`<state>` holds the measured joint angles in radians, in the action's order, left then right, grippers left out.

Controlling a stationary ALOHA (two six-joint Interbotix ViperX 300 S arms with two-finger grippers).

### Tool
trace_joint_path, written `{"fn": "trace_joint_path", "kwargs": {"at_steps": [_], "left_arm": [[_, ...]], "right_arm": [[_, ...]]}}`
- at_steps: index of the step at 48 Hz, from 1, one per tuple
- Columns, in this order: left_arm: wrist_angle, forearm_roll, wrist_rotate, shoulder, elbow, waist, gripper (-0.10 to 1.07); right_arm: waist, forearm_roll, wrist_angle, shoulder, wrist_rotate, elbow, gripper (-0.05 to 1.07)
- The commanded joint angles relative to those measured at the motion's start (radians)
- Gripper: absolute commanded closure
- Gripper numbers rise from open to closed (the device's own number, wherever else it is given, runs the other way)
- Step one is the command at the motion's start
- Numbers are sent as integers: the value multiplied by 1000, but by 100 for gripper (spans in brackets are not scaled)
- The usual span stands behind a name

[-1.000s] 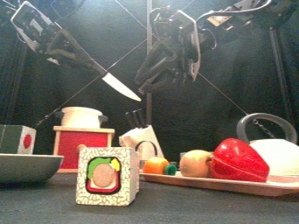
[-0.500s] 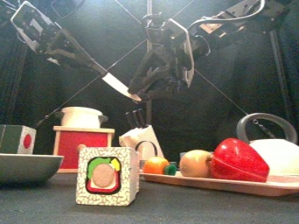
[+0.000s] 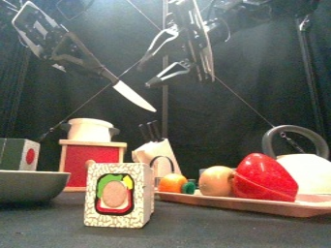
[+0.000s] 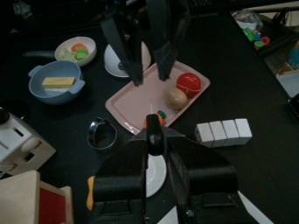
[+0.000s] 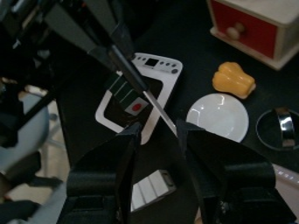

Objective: Grab pairing knife with other hand

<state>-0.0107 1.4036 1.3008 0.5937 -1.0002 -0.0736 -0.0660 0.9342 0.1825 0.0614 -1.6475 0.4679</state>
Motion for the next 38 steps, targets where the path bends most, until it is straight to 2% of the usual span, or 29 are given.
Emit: {"fn": "trace_joint_path", "kwargs": {"at_steps": [1, 7, 11, 15, 21, 32, 38], "left_arm": [[3, 0, 2, 3, 11, -3, 49], [0, 0, 2, 3, 11, -3, 49], [-2, 0, 2, 3, 11, -3, 49], [-3, 0, 2, 3, 11, -3, 49], [-3, 0, 2, 3, 11, -2, 49], [-3, 2, 2, 3, 9, -3, 49], [-5, 2, 2, 3, 8, -3, 49]], "right_arm": [[6, -106, 92, 72, 6, -23, 26], [2, -186, 284, 107, 48, -31, 26], [-2, -253, 426, 118, 123, -52, 26], [-2, -314, 497, 120, 235, -84, 26], [15, -469, 506, 100, 445, -135, 26], [126, -819, 495, 41, 847, -178, 26], [147, -977, 414, 12, 1080, -169, 26]]}}
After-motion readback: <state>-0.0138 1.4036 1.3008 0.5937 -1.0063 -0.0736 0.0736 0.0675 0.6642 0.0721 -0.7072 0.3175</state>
